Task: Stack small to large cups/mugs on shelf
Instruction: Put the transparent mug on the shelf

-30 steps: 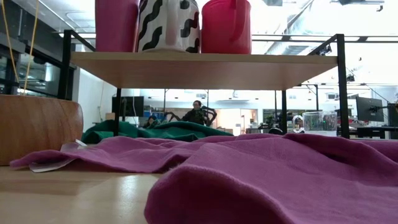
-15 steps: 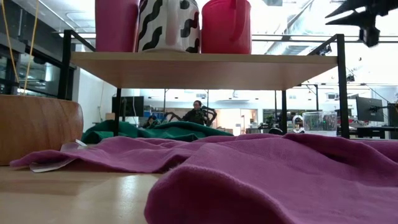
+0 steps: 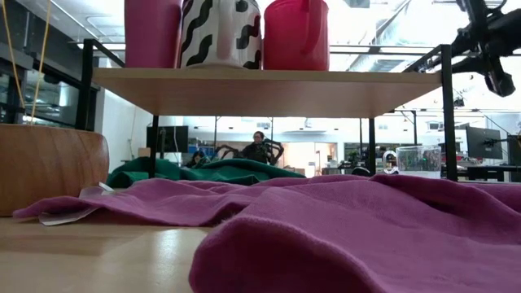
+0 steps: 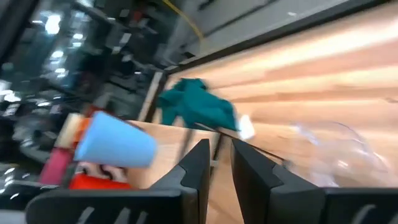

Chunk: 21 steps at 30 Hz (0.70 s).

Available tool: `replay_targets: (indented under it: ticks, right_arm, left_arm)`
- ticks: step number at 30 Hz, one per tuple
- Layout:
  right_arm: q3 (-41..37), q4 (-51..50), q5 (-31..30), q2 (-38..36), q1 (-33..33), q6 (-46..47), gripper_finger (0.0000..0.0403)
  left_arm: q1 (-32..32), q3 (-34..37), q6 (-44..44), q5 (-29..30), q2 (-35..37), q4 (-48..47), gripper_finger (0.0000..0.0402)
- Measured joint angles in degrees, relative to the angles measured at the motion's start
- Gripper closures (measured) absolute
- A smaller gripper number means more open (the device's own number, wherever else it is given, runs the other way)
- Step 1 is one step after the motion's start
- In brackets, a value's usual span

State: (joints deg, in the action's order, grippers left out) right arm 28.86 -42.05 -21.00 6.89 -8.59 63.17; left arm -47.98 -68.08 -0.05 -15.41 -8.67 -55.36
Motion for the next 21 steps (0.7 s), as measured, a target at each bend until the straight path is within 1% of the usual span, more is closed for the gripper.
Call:
replay_targets:
  ticks: [3, 7, 10, 13, 16, 21]
  right_arm:
    - [0.0, -4.5, -1.2, 0.3, 0.0, 3.0, 0.0351]
    - [0.6, -8.4, -0.9, 0.3, 0.0, 4.5, 0.0373]
    - [2.9, -9.8, -0.6, 0.6, 0.0, 4.9, 0.0388]
    - [6.7, -14.3, -0.1, 1.9, 0.0, 5.9, 0.0389]
    - [10.9, -19.0, -0.2, 4.7, 0.0, 5.9, 0.0387]
    - [16.5, -26.6, -0.1, 13.3, 0.0, 5.3, 0.0386]
  left_arm:
    - [0.0, 1.1, -0.2, 0.7, 0.0, -1.4, 0.0378]
    - [0.0, 2.3, -0.4, 0.5, -0.1, -2.0, 0.0378]
    - [0.0, 2.4, -0.4, 0.2, -0.1, -1.9, 0.0378]
    - [0.0, 2.4, -0.3, 0.2, -0.1, -1.9, 0.0378]
    - [0.0, 2.4, 0.3, 0.1, -0.1, -2.0, 0.0378]
    - [0.0, 2.4, 0.9, 0.0, -0.1, -2.4, 0.0378]
